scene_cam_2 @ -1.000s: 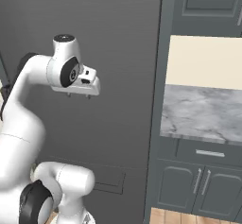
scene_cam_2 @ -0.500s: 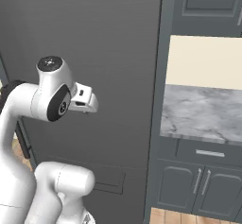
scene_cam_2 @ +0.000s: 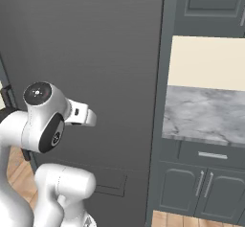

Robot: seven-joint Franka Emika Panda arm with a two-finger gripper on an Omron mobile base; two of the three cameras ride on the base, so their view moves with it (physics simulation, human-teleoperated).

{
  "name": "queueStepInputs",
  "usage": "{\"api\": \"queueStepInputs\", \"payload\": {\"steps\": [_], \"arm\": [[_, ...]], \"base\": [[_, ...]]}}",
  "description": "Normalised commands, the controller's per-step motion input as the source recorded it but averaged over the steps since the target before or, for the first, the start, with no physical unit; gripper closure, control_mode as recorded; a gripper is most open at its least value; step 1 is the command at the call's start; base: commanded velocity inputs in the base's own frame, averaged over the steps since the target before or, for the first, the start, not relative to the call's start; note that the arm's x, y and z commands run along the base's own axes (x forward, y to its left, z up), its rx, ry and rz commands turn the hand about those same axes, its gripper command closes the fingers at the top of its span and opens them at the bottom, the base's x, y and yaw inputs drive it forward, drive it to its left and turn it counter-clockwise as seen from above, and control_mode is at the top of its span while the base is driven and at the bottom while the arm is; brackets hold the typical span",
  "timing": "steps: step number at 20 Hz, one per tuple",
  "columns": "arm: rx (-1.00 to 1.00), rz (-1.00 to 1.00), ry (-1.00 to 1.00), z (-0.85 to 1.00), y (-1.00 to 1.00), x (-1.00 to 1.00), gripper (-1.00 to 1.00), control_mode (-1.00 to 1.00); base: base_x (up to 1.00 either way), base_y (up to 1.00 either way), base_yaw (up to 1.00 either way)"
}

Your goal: Retrieve the tangerine and apple from the fridge and place them into the bowl on the dining table.

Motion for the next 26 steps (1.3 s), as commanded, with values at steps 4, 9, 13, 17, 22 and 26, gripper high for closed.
{"api": "queueStepInputs", "payload": {"steps": [4,9,13,17,22,26], "arm": [[0.00,0.00,0.00,0.00,0.00,0.00,-1.00,1.00],[0.00,0.00,0.00,0.00,0.00,0.00,-1.00,1.00],[0.00,0.00,0.00,0.00,0.00,0.00,-1.00,1.00],[0.00,0.00,0.00,0.00,0.00,0.00,-1.00,1.00],[0.00,0.00,0.00,0.00,0.00,0.00,-1.00,1.00],[0.00,0.00,0.00,0.00,0.00,0.00,-1.00,1.00]], "base": [[0.00,0.00,0.00],[-0.33,0.00,0.00],[-0.63,0.09,0.00],[-0.55,0.15,0.00],[-0.46,0.36,0.00],[-0.44,0.55,0.00]]}}
